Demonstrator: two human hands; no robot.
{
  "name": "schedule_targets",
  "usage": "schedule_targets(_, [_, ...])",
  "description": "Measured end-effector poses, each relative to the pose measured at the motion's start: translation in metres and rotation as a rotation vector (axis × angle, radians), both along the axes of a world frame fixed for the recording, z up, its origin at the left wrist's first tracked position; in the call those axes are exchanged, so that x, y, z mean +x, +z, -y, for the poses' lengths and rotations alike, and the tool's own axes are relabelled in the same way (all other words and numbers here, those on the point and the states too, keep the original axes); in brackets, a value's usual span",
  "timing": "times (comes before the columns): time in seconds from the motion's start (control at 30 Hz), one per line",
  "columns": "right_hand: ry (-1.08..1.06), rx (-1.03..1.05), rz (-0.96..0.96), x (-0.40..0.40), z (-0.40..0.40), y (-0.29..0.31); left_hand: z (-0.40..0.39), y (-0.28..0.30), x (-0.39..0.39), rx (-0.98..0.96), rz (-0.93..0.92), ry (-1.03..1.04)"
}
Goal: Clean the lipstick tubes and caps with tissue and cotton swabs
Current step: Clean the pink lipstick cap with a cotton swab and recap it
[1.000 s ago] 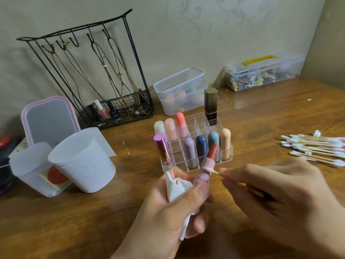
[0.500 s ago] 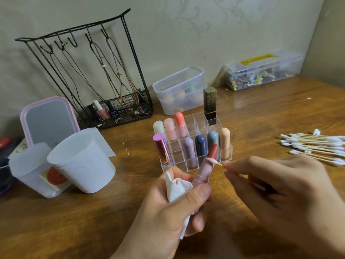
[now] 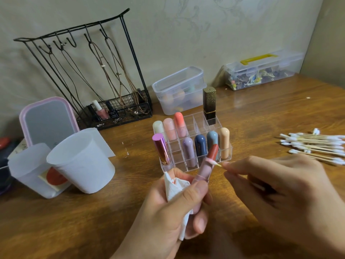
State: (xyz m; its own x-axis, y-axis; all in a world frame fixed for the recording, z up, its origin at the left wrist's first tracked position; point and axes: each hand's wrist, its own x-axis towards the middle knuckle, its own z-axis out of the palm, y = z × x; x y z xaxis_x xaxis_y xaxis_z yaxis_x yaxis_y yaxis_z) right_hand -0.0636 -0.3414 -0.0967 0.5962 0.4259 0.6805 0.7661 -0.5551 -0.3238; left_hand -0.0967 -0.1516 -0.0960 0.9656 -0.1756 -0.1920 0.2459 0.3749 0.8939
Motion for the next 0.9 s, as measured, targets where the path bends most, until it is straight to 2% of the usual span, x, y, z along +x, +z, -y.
schedule_targets(0.9, [0.052, -0.027, -0.019, 0.0021, -0.0006, 0.0003, -0.0019, -0.0038, 0.0025, -0.018, 0.042, -0.038])
